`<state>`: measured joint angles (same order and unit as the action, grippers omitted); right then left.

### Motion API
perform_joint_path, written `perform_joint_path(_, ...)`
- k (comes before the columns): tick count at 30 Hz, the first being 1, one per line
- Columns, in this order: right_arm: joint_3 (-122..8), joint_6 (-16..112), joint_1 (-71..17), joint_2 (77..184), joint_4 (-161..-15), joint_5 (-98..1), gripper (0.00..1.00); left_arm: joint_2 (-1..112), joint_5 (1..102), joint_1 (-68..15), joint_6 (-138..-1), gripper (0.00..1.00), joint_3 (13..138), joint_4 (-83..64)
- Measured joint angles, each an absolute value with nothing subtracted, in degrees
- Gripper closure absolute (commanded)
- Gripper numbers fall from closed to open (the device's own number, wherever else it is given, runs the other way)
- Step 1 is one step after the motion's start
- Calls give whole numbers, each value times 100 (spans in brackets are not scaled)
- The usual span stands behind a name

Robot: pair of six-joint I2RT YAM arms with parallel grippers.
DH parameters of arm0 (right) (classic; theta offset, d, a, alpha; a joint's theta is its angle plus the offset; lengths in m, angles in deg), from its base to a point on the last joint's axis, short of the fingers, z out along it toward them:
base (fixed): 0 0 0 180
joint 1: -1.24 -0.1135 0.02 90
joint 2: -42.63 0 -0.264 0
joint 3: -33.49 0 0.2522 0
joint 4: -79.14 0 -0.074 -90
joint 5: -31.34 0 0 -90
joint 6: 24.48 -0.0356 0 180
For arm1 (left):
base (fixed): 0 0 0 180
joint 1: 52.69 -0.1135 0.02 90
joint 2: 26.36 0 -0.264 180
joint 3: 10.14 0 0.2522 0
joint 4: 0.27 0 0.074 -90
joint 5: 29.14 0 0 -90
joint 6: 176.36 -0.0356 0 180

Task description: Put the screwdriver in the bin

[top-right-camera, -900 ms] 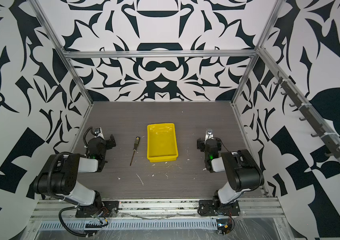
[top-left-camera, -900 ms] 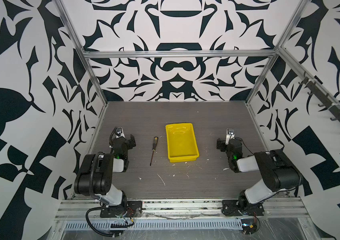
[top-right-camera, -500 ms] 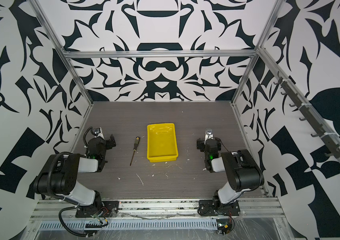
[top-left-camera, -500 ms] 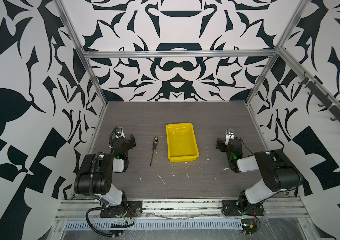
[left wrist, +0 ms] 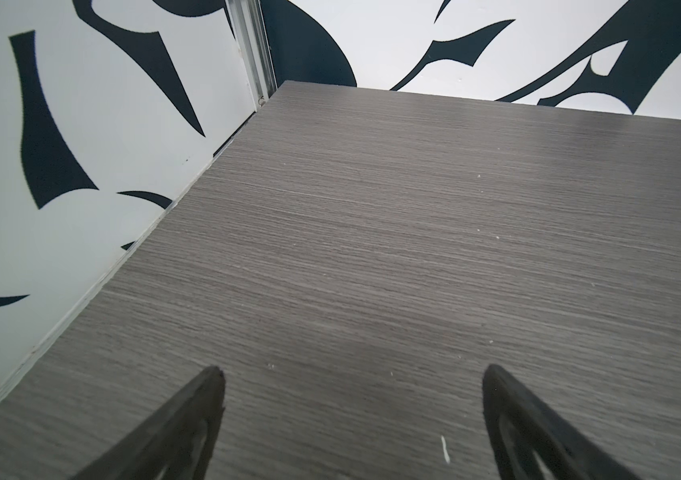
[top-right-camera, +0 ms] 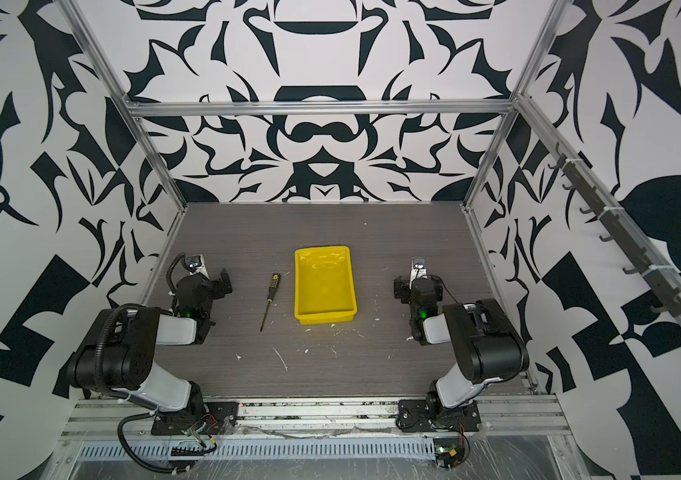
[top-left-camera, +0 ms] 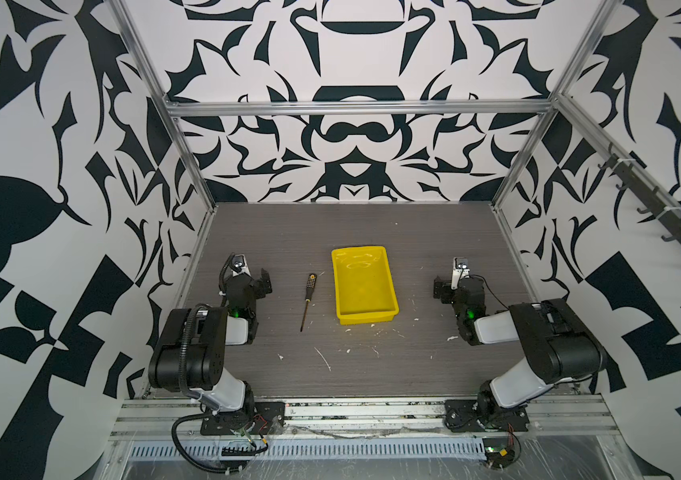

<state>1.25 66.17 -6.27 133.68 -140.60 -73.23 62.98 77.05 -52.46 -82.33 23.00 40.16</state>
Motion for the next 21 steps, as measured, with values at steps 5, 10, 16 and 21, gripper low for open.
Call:
perform_joint_path(5,125,6641,-627,13368,-14060,-7293,0,6298,7705,-5246,-8233,1,2300,4014)
perform_joint_path(10,125,6680,-627,13368,-14055,-7275,0,6298,7705,-5246,-8233,1,2300,4016)
perform_joint_path(16,127,6680,-629,13361,-14055,-7277,0,6298,7705,-5246,-8231,1,2300,4016)
perform_joint_path(21,394,6700,-694,12880,-14110,-7360,0,6298,7604,-5246,-8250,1,2278,4106)
